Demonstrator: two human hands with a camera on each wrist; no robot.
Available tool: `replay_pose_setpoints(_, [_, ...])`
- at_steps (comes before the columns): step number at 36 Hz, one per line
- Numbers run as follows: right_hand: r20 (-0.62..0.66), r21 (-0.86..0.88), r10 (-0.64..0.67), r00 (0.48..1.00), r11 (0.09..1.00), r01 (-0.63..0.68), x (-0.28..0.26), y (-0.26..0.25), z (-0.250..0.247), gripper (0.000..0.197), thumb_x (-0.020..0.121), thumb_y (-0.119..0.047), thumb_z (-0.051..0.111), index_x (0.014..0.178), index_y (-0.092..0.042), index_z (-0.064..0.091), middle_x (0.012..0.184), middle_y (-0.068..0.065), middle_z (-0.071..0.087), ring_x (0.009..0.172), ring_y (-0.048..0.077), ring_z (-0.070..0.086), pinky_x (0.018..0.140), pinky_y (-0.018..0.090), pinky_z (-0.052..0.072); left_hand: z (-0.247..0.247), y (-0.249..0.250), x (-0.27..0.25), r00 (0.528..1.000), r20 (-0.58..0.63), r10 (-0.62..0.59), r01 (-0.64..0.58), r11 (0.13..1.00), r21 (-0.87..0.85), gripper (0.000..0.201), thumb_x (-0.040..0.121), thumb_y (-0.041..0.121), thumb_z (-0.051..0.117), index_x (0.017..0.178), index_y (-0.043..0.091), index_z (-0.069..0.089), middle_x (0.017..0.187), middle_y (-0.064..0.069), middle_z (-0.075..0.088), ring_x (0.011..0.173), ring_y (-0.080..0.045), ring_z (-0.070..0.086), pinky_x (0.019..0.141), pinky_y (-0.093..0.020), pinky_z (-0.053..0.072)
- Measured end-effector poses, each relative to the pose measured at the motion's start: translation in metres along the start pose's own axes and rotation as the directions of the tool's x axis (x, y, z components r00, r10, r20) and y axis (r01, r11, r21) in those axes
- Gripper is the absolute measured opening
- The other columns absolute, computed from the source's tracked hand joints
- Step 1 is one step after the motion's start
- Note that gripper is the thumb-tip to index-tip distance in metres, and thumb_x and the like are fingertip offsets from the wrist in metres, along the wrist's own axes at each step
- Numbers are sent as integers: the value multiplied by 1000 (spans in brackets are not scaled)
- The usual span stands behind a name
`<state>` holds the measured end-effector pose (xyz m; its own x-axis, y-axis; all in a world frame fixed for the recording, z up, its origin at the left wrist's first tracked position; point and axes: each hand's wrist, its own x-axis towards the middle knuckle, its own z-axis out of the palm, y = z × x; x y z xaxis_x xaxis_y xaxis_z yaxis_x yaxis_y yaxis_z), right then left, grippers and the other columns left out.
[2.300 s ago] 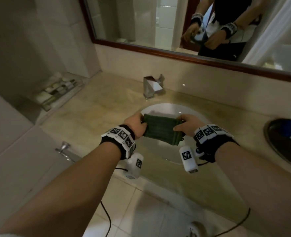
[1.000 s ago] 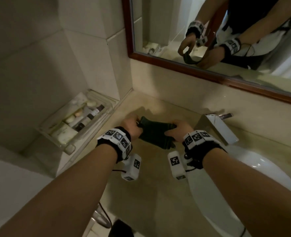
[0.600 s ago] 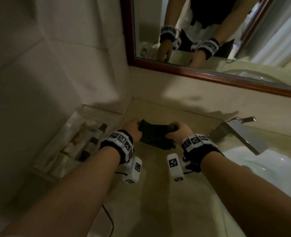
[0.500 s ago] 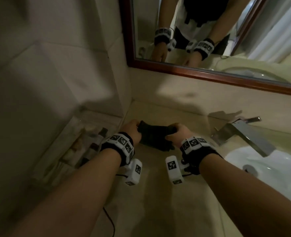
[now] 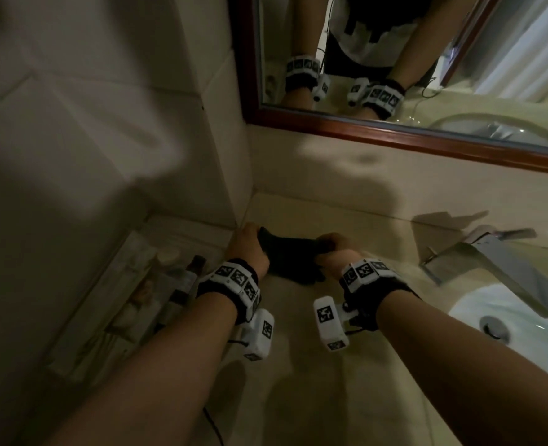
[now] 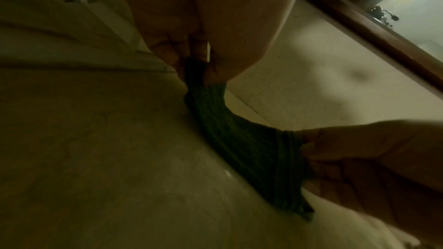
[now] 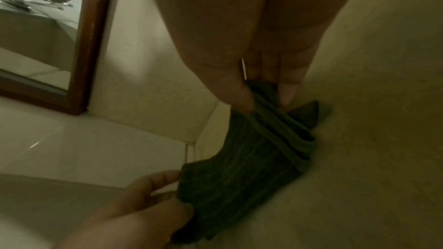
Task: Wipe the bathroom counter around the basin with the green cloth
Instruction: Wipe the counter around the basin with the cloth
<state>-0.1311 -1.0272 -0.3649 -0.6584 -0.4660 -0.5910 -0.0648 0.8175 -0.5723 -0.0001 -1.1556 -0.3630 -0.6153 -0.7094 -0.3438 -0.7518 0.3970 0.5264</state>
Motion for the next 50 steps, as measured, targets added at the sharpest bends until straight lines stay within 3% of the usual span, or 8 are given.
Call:
replay_pose_setpoints(3, [-15,-47,-12,1000,999,12,3,1,-3,50,87,-9,63,135,-16,50,133,11,54,116,30,56,90,36,51,1,0,-1,989,32,146,-150,966,210,62,89,12,56,146,16,32,142,-12,37,124,-30,41,100,-38,40])
replay_pose_setpoints(6, [-46,-289,-29,999,957,14,5,1,-12,52,89,-14,63,137,-15,47,144,10,42,127,31,46,103,40,43,5,6,-6,944,122,307,-329,899,287,62,88,18,56,146,19,36,145,-10,37,126,-31,39,103,-39,40])
replay_pose_setpoints(9, [-44,-524,-69,997,851,36,8,11,-23,57,89,-20,62,142,-21,40,154,6,27,138,31,31,112,48,31,18,13,-9,899,253,359,-430,834,346,59,91,23,53,148,24,36,155,-9,29,136,-34,31,110,-44,33])
replay_pose_setpoints(12, [-18,-598,-38,999,801,20,7,27,-29,68,94,-34,55,151,-33,18,162,-2,-2,147,35,4,115,57,18,28,17,-15,867,348,356,-479,787,390,58,97,29,48,151,35,27,162,-2,10,146,-32,10,117,-52,19])
replay_pose_setpoints(19, [82,-637,-21,996,768,69,5,59,-24,76,93,-58,46,150,-45,-2,160,-10,-17,146,39,-10,113,63,17,39,18,-23,850,512,124,-374,827,421,53,102,49,29,150,48,9,163,7,-10,148,-27,-13,118,-57,-1])
replay_pose_setpoints(26, [93,-654,-20,995,753,76,8,58,-25,78,92,-59,47,150,-45,-1,160,-10,-15,146,39,-8,113,63,19,47,4,-25,912,379,155,-327,834,445,57,100,54,30,151,47,6,162,8,-11,148,-26,-11,117,-59,-1])
replay_pose_setpoints(43, [134,-695,-61,989,706,137,7,58,-32,77,92,-61,42,152,-41,-4,161,-3,-16,144,47,-6,116,58,12,31,26,54,916,381,126,-308,829,466,62,98,62,28,151,47,1,162,6,-13,149,-30,-7,118,-58,7])
replay_pose_setpoints(50, [136,-688,-7,991,719,100,8,52,-31,80,91,-62,46,151,-43,-3,160,-6,-16,144,45,-9,116,59,14,33,14,42,911,369,182,-346,824,448,63,96,63,31,151,47,5,163,5,-8,148,-30,-6,118,-57,6])
